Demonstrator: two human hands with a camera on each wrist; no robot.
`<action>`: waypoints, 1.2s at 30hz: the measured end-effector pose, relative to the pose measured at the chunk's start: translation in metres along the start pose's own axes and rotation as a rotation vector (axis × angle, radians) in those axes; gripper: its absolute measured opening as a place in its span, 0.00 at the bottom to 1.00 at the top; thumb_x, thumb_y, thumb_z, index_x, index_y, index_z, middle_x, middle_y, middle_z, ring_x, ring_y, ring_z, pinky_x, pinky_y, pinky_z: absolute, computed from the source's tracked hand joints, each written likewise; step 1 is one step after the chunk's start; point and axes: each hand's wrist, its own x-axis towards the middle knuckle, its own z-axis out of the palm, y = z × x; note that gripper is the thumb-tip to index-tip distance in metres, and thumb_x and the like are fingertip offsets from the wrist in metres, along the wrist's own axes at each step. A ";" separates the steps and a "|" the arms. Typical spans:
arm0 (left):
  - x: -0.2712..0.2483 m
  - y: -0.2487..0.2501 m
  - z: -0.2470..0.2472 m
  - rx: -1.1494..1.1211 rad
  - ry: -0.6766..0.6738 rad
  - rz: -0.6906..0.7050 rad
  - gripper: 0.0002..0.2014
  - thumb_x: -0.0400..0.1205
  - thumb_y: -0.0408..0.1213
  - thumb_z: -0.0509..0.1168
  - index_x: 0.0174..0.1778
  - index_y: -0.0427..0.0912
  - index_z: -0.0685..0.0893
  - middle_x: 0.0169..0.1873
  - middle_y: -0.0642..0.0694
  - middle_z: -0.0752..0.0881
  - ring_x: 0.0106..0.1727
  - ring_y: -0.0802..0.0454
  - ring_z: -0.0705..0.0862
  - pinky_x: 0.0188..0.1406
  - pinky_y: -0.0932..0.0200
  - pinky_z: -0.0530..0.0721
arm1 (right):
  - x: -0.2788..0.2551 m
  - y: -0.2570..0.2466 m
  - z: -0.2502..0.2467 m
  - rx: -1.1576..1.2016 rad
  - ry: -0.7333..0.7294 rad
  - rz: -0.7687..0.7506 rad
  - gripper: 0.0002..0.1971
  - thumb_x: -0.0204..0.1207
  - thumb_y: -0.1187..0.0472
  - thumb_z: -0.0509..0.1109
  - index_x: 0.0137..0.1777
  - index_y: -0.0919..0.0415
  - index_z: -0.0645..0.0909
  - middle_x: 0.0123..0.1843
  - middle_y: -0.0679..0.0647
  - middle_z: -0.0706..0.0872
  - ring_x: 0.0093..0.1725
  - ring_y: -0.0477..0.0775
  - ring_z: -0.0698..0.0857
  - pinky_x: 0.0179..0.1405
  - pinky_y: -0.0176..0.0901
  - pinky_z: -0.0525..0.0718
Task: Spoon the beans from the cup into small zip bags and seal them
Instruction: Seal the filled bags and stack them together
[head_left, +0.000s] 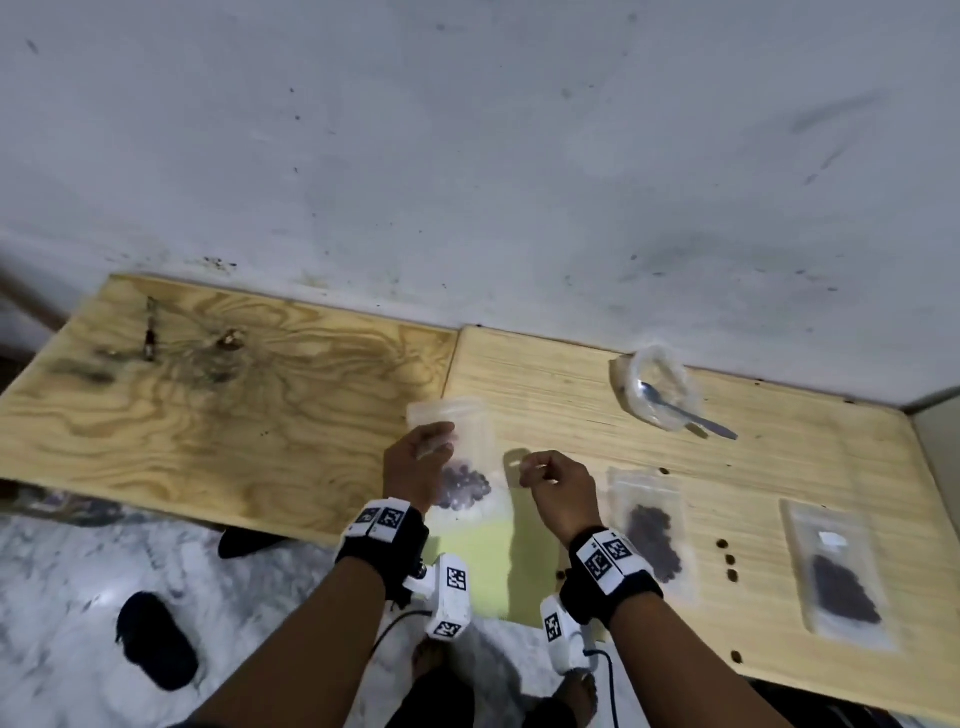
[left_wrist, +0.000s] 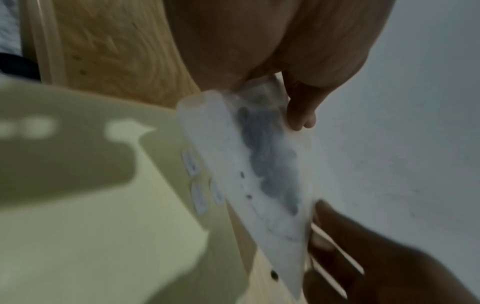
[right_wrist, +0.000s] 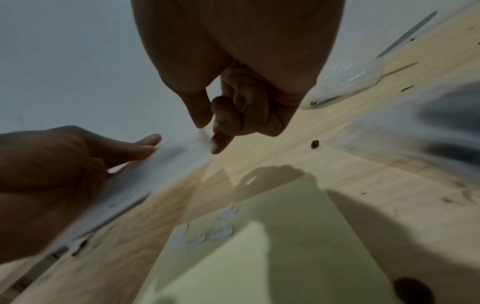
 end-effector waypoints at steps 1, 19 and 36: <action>0.008 0.000 -0.009 -0.018 0.015 -0.015 0.13 0.76 0.17 0.67 0.55 0.29 0.86 0.45 0.39 0.87 0.45 0.50 0.84 0.30 0.72 0.81 | 0.003 0.003 0.001 -0.043 0.006 0.024 0.06 0.78 0.63 0.68 0.45 0.57 0.87 0.46 0.52 0.91 0.48 0.54 0.88 0.50 0.43 0.83; 0.033 -0.019 -0.056 0.061 0.023 -0.008 0.16 0.73 0.17 0.67 0.52 0.38 0.87 0.44 0.48 0.87 0.48 0.46 0.83 0.42 0.58 0.84 | 0.010 0.007 0.047 -0.462 -0.090 0.126 0.08 0.75 0.49 0.72 0.52 0.45 0.83 0.46 0.45 0.81 0.46 0.52 0.80 0.47 0.41 0.77; 0.010 -0.009 -0.021 0.140 -0.084 0.048 0.15 0.78 0.20 0.64 0.51 0.42 0.88 0.44 0.55 0.87 0.27 0.61 0.79 0.26 0.68 0.76 | 0.005 -0.033 0.041 -0.046 -0.065 -0.086 0.08 0.76 0.55 0.76 0.40 0.58 0.85 0.38 0.45 0.87 0.43 0.51 0.86 0.47 0.44 0.82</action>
